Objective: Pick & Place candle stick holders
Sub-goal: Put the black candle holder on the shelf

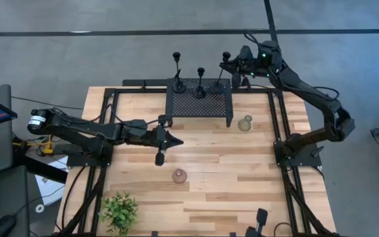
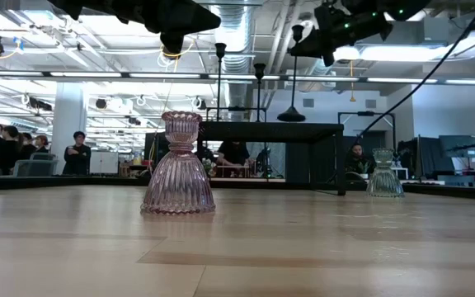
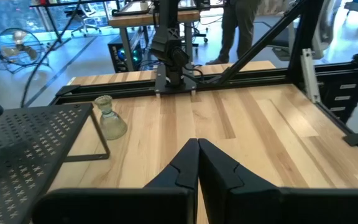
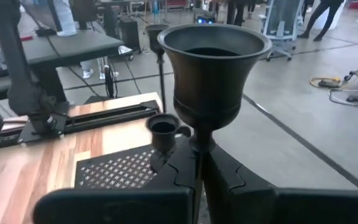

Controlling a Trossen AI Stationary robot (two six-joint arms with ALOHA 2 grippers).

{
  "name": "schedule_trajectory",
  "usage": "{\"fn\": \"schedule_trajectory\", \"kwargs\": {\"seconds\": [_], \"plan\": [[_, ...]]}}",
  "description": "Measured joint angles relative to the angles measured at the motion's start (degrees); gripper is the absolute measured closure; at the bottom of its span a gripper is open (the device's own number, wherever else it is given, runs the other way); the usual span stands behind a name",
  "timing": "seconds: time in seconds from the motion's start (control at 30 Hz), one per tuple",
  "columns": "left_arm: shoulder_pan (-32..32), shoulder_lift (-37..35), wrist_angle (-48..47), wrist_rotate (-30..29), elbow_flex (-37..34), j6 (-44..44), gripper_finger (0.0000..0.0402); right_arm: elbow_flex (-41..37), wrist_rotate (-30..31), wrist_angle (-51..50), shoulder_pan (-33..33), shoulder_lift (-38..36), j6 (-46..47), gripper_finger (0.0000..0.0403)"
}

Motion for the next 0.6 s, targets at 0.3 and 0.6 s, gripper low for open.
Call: {"fn": "schedule_trajectory", "kwargs": {"seconds": [0.3, 0.6], "plan": [[0.02, 0.00, -0.01, -1.11, 0.00, 0.01, 0.0394, -0.02, 0.02, 2.65, -1.41, 3.98, 0.64, 0.0403], [0.02, 0.00, -0.01, -1.11, -0.02, 0.01, 0.0394, -0.02, 0.35, 2.59, -3.21, 4.50, 0.56, 0.0403]]}}
